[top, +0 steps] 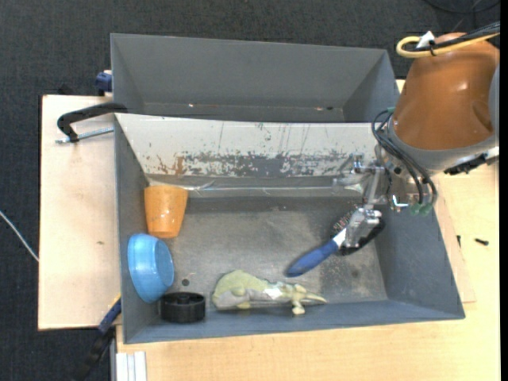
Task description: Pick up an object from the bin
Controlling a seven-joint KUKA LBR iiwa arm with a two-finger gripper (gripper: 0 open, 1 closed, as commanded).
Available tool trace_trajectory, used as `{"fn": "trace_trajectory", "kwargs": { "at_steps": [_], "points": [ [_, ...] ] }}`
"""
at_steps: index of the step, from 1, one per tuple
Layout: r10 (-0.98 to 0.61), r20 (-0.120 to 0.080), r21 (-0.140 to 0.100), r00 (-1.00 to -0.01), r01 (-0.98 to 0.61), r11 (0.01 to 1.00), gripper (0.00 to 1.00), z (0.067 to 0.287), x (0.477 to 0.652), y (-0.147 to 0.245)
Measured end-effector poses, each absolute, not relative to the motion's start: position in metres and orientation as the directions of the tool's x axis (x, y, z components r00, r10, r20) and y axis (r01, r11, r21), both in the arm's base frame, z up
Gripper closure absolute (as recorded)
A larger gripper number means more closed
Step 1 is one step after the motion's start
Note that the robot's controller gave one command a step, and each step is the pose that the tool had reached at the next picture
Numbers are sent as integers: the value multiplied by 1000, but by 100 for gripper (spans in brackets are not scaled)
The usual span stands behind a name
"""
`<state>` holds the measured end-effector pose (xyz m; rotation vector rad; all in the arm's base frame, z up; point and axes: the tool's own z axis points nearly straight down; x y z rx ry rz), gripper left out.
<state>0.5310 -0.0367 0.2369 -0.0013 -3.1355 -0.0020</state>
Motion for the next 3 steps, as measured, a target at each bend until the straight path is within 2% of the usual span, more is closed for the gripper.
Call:
{"fn": "trace_trajectory", "kwargs": {
  "at_steps": [1, 2, 3],
  "points": [
    [-219, 6, 3, -976, -219, 976, 0, 81, 523, -53],
    [-220, -2, 1, -976, -220, 976, 100, 85, 526, -52],
    [-422, -10, -6, -906, -422, 906, 100, 225, 549, -77]
  ]
}}
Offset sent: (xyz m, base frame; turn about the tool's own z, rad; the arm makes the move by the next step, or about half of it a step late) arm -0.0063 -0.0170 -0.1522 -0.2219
